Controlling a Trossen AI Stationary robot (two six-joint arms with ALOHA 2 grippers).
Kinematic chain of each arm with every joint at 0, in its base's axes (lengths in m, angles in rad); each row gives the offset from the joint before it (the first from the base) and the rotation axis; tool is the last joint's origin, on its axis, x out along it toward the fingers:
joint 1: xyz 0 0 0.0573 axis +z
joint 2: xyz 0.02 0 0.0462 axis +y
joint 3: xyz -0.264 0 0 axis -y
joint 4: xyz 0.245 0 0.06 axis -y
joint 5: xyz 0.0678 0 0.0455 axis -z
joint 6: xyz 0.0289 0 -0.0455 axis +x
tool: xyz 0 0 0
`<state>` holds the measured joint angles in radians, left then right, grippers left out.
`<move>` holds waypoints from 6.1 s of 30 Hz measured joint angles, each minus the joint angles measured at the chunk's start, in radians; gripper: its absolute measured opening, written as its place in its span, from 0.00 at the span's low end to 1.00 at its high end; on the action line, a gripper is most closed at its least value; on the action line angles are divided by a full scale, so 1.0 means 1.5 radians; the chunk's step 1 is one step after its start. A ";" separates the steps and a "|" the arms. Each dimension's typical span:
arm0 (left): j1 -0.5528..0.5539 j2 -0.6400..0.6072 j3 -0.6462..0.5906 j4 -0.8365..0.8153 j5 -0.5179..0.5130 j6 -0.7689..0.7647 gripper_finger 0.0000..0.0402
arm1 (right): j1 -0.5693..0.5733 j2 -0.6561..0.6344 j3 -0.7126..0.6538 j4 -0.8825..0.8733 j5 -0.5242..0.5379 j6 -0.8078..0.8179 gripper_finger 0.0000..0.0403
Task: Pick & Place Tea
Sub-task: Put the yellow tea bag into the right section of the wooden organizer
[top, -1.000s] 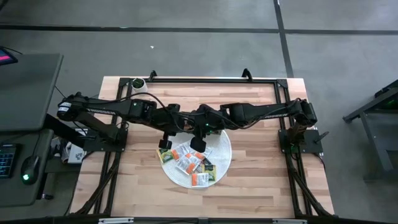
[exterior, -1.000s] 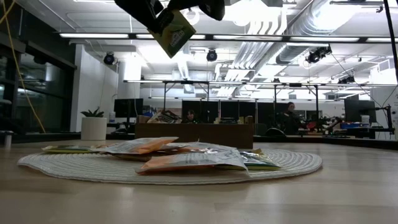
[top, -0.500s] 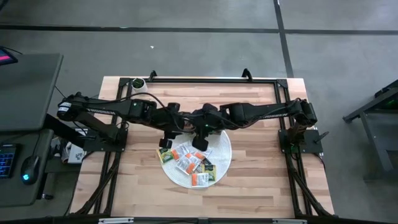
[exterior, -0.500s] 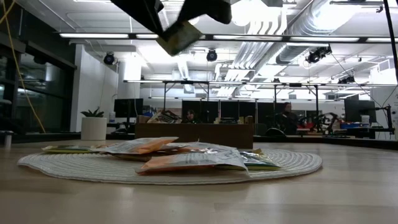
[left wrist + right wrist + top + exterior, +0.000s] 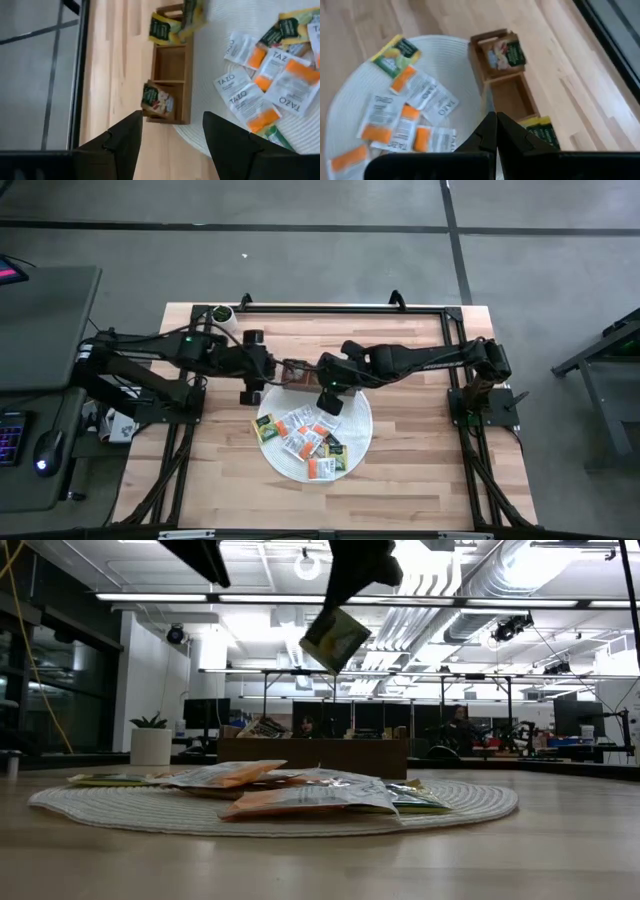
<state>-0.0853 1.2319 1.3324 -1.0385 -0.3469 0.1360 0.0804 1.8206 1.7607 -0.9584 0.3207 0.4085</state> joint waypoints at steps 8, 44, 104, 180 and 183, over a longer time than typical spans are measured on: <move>0.000 -0.032 -0.006 -0.064 -0.032 -0.027 0.51 | -0.029 -0.123 -0.243 0.195 -0.016 0.052 0.00; -0.010 -0.079 -0.158 0.143 0.032 -0.100 0.51 | -0.172 -0.249 -0.759 0.798 -0.097 0.042 0.00; -0.010 -0.142 -0.303 0.150 0.081 -0.179 0.51 | -0.144 -0.220 -0.467 0.565 -0.151 -0.093 0.32; -0.131 -0.405 -0.734 0.431 0.150 -0.458 0.51 | 0.018 0.407 0.127 0.463 -0.291 0.006 0.00; -0.131 -0.405 -0.734 0.431 0.149 -0.460 0.51 | 0.016 0.407 0.127 0.462 -0.290 0.006 0.00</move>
<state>-0.2821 0.6250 0.2310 -0.3920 -0.1230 -0.5541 0.1044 2.4306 1.9511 -0.2649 -0.1138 0.4179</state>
